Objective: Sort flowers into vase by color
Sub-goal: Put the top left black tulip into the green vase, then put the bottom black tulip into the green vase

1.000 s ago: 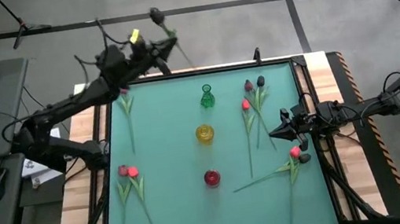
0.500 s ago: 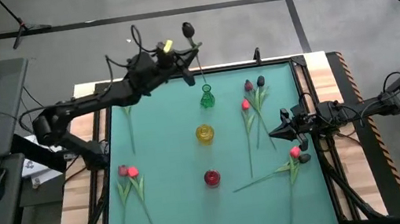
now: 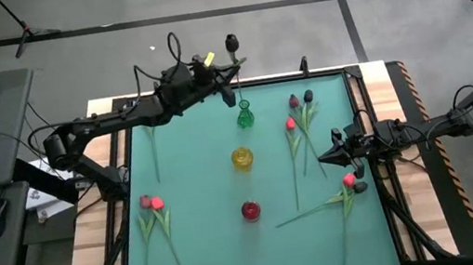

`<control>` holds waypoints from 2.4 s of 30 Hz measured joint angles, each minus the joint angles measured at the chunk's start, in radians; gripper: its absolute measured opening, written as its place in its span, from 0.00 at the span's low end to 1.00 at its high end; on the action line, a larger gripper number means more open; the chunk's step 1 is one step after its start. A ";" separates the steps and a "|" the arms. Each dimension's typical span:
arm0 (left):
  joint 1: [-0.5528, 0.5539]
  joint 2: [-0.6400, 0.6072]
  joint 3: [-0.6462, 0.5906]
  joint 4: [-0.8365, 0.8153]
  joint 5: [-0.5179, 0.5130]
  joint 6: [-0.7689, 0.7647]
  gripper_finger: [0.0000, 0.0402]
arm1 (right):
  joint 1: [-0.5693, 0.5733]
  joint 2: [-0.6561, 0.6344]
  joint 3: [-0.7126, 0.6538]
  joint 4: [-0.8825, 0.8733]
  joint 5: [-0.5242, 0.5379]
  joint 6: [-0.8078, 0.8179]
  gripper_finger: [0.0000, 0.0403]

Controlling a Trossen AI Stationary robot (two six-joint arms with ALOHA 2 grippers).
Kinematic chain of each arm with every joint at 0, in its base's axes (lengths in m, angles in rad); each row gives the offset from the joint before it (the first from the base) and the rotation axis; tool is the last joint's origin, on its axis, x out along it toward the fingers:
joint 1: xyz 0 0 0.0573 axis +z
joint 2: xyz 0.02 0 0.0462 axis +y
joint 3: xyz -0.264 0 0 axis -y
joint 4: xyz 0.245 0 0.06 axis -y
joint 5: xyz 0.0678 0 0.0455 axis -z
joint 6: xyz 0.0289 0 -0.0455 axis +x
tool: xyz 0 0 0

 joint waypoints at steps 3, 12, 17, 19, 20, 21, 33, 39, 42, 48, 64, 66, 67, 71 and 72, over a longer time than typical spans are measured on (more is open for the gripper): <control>0.000 0.000 0.000 -0.033 0.000 0.000 0.00 | 0.000 0.000 0.000 0.000 0.000 0.000 0.00; 0.001 0.000 0.000 -0.064 -0.031 -0.058 0.06 | 0.000 0.000 0.000 0.000 0.000 0.000 0.00; 0.014 0.000 0.000 -0.082 0.013 -0.112 0.20 | 0.000 0.000 0.000 0.000 0.000 0.000 0.00; 0.020 0.000 0.000 -0.086 0.045 -0.133 0.29 | 0.000 0.000 0.000 0.000 0.000 0.000 0.00; 0.020 0.000 0.000 -0.091 0.049 -0.140 0.33 | 0.000 0.000 0.000 0.000 0.000 0.000 0.00; 0.020 0.000 0.000 -0.096 0.049 -0.141 0.38 | 0.000 0.000 0.000 0.000 0.000 0.000 0.00; 0.020 -0.041 0.000 -0.241 0.122 -0.155 0.71 | 0.000 0.000 0.000 0.000 0.000 0.000 0.00; 0.040 -0.129 0.001 -0.417 0.122 -0.120 0.71 | 0.000 0.000 0.000 0.000 0.000 0.000 0.00; 0.047 -0.189 0.001 -0.559 0.122 -0.106 0.71 | 0.000 0.000 0.000 0.000 0.000 0.000 0.00; 0.036 -0.315 -0.022 -0.713 0.120 -0.156 0.71 | 0.000 0.000 0.000 0.000 0.000 -0.013 0.00; -0.115 -0.449 -0.264 -0.325 0.003 -0.456 0.71 | -0.001 0.031 -0.011 0.357 0.323 -0.060 0.00; -0.119 -0.450 -0.264 -0.330 -0.004 -0.469 0.71 | -0.007 0.074 -0.010 0.579 0.410 -0.041 0.00; -0.120 -0.450 -0.264 -0.329 -0.009 -0.473 0.71 | -0.014 0.110 -0.010 0.671 0.418 -0.067 0.00; -0.117 -0.450 -0.264 -0.329 -0.050 -0.472 0.71 | -0.072 0.325 0.114 0.735 0.485 -0.117 0.00; -0.112 -0.450 -0.264 -0.328 -0.056 -0.472 0.71 | -0.092 0.375 0.173 0.646 0.504 -0.108 0.00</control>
